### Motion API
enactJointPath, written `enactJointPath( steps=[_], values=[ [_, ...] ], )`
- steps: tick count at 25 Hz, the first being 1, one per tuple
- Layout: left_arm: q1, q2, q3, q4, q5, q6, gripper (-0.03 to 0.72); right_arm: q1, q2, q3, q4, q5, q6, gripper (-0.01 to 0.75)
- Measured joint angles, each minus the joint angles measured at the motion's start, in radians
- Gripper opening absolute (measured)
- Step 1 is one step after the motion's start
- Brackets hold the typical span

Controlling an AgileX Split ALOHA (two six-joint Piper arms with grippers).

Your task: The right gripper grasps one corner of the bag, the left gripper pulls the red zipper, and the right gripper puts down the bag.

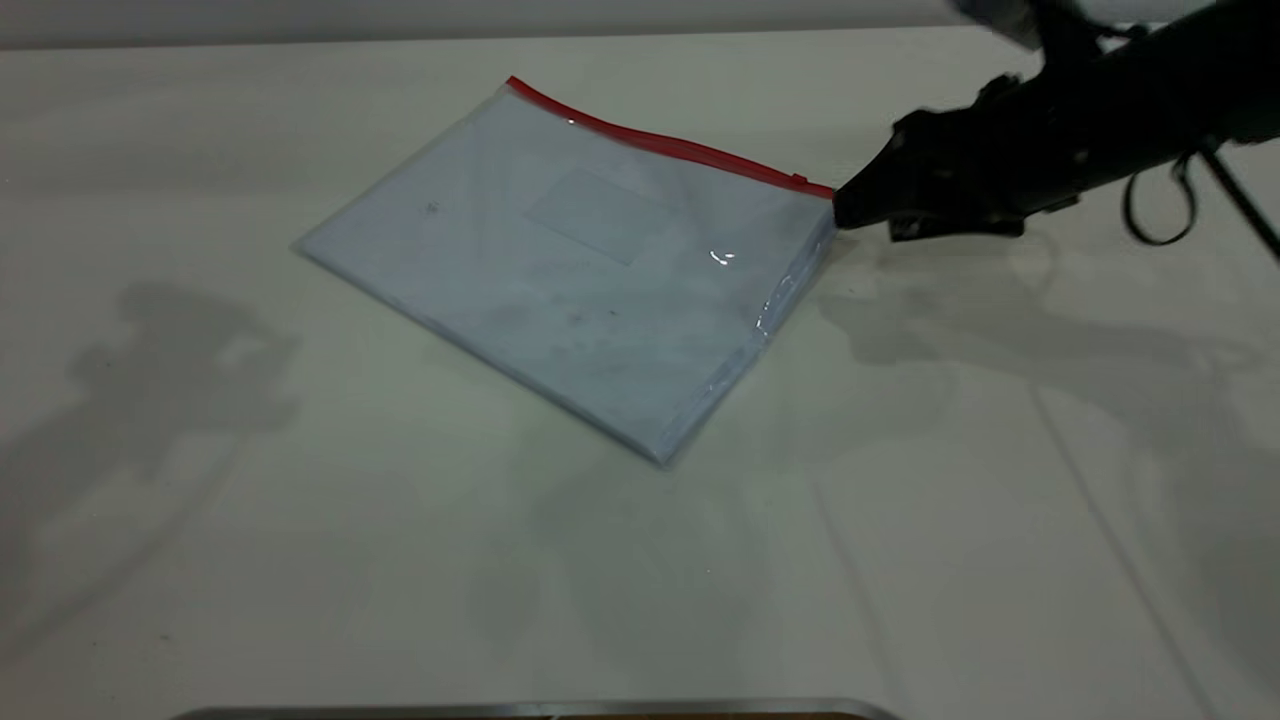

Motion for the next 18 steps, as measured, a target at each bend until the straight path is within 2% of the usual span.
enactJointPath(
  steps=[15,18],
  values=[
    [0.000,0.001,0.000,-0.001,-0.020,0.004,0.497,0.008,0.224,-0.276,0.001,0.077,0.140,0.547],
    [0.000,0.001,0.000,-0.002,-0.020,0.004,0.497,0.021,0.231,-0.291,0.001,0.087,0.157,0.501]
  ],
)
